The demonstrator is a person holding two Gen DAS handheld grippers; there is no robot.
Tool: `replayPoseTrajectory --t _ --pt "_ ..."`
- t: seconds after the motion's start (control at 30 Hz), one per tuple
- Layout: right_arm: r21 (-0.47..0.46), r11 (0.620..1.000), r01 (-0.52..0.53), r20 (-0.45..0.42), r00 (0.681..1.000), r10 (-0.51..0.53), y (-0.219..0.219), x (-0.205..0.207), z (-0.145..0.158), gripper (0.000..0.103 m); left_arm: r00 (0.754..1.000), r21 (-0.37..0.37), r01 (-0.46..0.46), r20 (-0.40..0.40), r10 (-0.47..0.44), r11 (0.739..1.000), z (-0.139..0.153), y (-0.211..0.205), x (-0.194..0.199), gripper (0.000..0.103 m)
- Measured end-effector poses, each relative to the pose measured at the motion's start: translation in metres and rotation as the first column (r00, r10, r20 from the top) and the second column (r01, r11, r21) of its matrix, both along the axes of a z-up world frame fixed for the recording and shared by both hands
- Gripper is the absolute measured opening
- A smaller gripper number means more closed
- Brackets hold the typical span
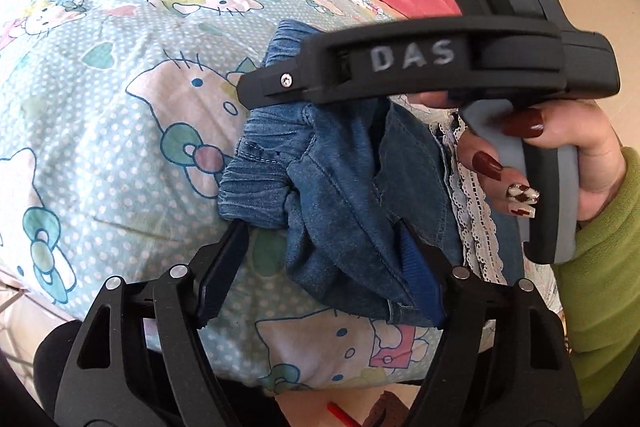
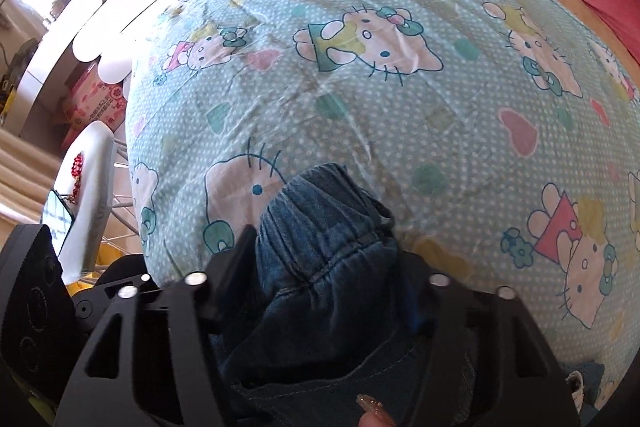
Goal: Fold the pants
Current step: 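Grasp the elastic waistband with the right tool and fold it toward the hem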
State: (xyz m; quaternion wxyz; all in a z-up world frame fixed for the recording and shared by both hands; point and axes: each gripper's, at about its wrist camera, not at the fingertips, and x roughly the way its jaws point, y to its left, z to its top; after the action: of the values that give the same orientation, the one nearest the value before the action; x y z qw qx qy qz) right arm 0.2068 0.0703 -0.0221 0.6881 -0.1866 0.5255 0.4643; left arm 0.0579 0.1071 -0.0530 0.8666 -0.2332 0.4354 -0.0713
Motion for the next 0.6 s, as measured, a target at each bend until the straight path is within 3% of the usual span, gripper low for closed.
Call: replayPoseTrajectory --t 0.1,0.2,0.37,0.6 --pt "0.035 0.999 0.0 0.003 1.0 -0.001 -0.009 0.0 0.005 0.043 1.0 -0.019 0.014 0.012 -0.014 1.0 0.002 -0.001 -0.003 0.081" --pt "0.084 0.996 0.019 -0.001 1.0 -0.019 -0.024 0.001 0.016 0.031 1.0 -0.009 0.017 0.017 -0.017 1.0 0.005 -0.005 -0.004 0.084" --pt "0.208 0.976 0.059 -0.049 0.998 -0.049 -0.059 0.002 0.036 0.029 0.999 -0.039 0.023 0.023 -0.022 0.999 0.012 -0.008 -0.005 0.084" --pt "0.325 0.939 0.107 -0.048 0.994 -0.097 -0.118 -0.004 0.066 0.029 0.995 -0.025 0.081 0.055 -0.079 0.996 0.035 -0.041 0.003 0.084"
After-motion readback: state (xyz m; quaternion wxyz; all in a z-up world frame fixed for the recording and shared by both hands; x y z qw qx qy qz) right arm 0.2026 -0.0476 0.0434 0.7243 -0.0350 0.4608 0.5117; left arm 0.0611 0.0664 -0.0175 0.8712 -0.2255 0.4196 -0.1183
